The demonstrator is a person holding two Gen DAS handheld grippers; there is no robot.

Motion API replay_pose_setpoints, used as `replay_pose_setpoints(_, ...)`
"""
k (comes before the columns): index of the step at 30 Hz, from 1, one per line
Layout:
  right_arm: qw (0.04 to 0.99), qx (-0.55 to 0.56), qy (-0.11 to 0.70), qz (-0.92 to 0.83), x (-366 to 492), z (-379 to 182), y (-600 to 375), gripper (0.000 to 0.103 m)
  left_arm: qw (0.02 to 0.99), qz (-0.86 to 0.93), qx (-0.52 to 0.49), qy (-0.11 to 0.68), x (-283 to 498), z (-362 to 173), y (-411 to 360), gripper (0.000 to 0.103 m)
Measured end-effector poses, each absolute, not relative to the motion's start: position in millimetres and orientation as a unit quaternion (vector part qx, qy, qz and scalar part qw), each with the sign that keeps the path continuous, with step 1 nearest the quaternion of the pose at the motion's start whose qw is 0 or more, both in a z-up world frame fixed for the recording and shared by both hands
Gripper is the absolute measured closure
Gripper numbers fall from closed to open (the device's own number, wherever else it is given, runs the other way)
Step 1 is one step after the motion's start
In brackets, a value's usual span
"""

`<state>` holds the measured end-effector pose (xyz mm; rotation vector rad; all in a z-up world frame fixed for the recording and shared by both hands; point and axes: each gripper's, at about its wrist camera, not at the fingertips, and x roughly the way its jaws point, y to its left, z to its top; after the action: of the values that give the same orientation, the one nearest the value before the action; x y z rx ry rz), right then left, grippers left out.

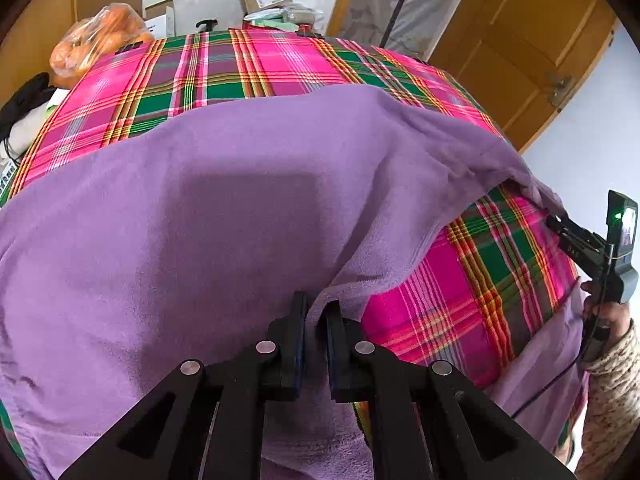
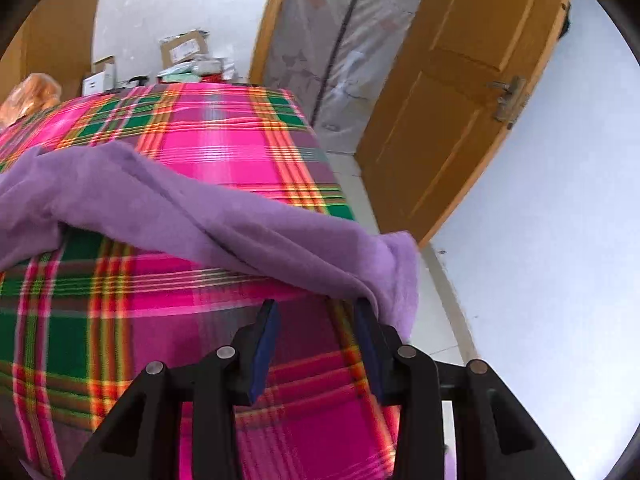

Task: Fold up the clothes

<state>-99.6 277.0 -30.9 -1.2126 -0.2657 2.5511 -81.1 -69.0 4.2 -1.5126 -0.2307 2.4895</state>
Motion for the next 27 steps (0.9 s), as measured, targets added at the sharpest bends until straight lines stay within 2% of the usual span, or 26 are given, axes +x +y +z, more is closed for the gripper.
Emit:
replay_pose_setpoints(12, 0.141, -0.420, -0.151, 0.884, -92, -36, 278, 0.059, 0.112, 0.847, -0.513, -0.089, -81, 3, -72, 0.094)
replay_pose_setpoints(14, 0.136, -0.417, -0.139, 0.888, -92, -35, 280, 0.060, 0.111, 0.847, -0.512, -0.091, -81, 3, -73, 0.095)
replay_pose_setpoints(16, 0.125, -0.422, -0.114, 0.891, -93, -32, 286, 0.077, 0.111, 0.847, -0.511, -0.092, -81, 3, -73, 0.095)
replay_pose_setpoints(17, 0.120, -0.424, -0.100, 0.892, -96, -31, 289, 0.093, 0.111, 0.847, -0.511, -0.092, -81, 3, -73, 0.094)
replay_pose_setpoints(22, 0.137, -0.402, -0.018, 0.905, -110, -10, 323, 0.097, 0.114, 0.847, -0.510, -0.095, -81, 3, -75, 0.094)
replay_pose_setpoints(27, 0.158, -0.377, -0.014, 0.913, -138, 12, 344, 0.099, 0.115, 0.847, -0.510, -0.102, -81, 3, -77, 0.094)
